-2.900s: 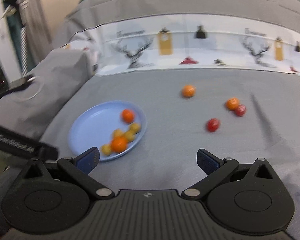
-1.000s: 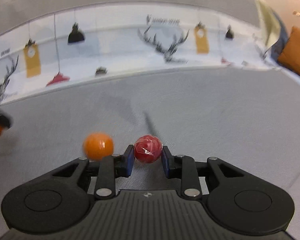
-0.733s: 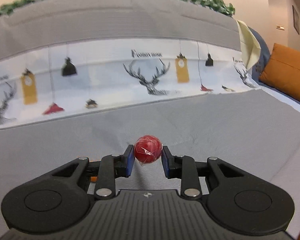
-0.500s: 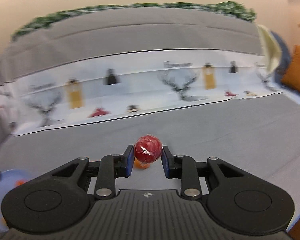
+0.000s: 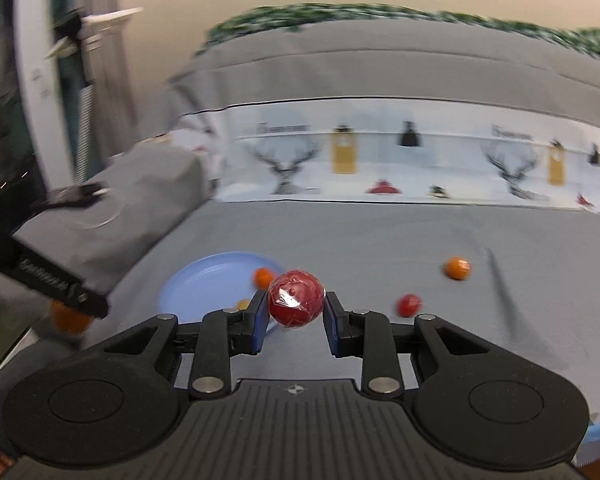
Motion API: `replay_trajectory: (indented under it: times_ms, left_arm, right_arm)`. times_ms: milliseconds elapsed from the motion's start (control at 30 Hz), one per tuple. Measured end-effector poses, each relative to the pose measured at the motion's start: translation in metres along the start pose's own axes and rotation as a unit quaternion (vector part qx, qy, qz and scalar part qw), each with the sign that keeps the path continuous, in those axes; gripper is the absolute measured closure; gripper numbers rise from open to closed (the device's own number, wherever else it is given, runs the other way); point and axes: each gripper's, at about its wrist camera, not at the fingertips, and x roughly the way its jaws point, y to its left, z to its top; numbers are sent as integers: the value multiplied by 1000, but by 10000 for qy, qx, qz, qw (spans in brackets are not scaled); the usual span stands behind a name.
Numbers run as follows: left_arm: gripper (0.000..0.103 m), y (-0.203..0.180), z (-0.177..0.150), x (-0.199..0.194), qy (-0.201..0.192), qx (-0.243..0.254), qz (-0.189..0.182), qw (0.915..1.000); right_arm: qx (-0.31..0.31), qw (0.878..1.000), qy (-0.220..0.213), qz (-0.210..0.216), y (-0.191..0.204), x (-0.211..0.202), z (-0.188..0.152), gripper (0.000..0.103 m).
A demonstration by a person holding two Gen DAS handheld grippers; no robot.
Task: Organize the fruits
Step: 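Carry the mandarin and red plum over the blue plate and open both tools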
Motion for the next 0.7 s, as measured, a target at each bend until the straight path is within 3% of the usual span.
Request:
replay_trajectory:
  times_ms: [233,700]
  left_arm:
    - [63,20,-22,-10,-67,-128,-83,9999]
    - [63,34,-21,-5,-104,-323,-199,9992]
  right_arm:
    - [-606,9979,30,214,44,-12,-5,73]
    - [-946,9950,134,281,62,-8,-6,73]
